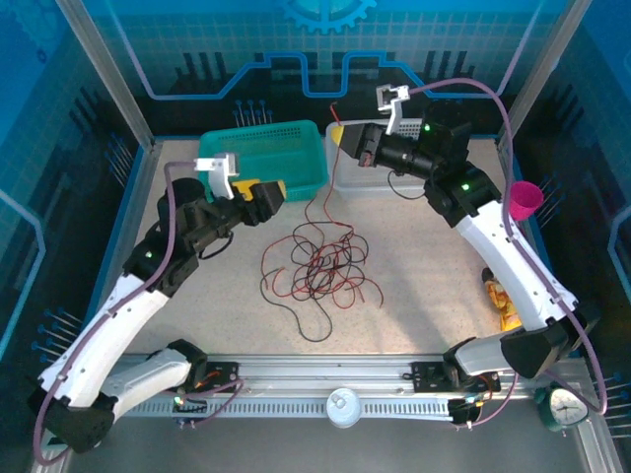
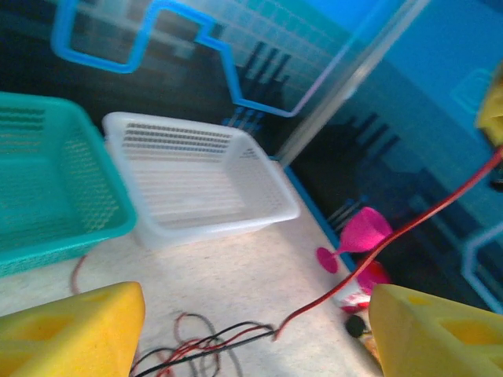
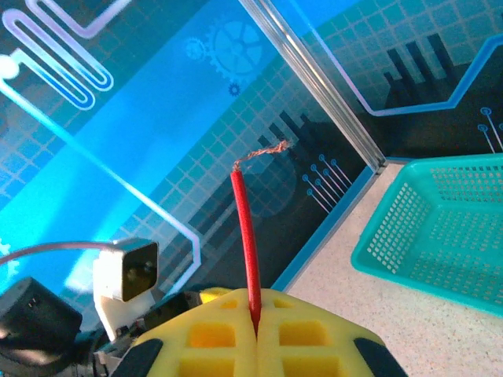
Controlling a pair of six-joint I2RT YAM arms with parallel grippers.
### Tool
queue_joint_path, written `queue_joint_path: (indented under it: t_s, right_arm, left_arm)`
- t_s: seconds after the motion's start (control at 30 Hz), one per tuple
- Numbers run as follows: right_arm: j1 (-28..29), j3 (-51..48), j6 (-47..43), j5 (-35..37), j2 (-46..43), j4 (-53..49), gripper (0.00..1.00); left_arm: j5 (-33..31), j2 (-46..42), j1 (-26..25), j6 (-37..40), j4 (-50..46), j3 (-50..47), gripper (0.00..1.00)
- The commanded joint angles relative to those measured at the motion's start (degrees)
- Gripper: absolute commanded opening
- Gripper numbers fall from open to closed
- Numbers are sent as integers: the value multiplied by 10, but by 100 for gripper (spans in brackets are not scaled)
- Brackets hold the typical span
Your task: Untangle the cables
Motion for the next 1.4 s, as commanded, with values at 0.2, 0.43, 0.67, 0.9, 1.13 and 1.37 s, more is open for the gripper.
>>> queue_joint_path:
  t_s: [0.2,0.43,0.67,0.9,1.13,1.37]
  right_arm:
    - [26,5,-17,8,12,-9,0]
    - [30,13,-11,15,7,-6,0]
    - [22,25,-16,25,0,-17,0]
    - [-1,1,-3,31,-16,-4,0]
    - [-18,-43,3,34,-34,14,29]
    - [-11,-89,4,29,-45,23,69]
  left_arm:
    - [72,118,-75,83,66,63,78]
    - [56,187,-82,61,129,66,57]
    - [62,208,-94,40,174,16,34]
    - [49,174,-94,39,204,-42,0]
    - [44,144,-94,65,182,-26,0]
    - [54,143,-94,79,154,6,0]
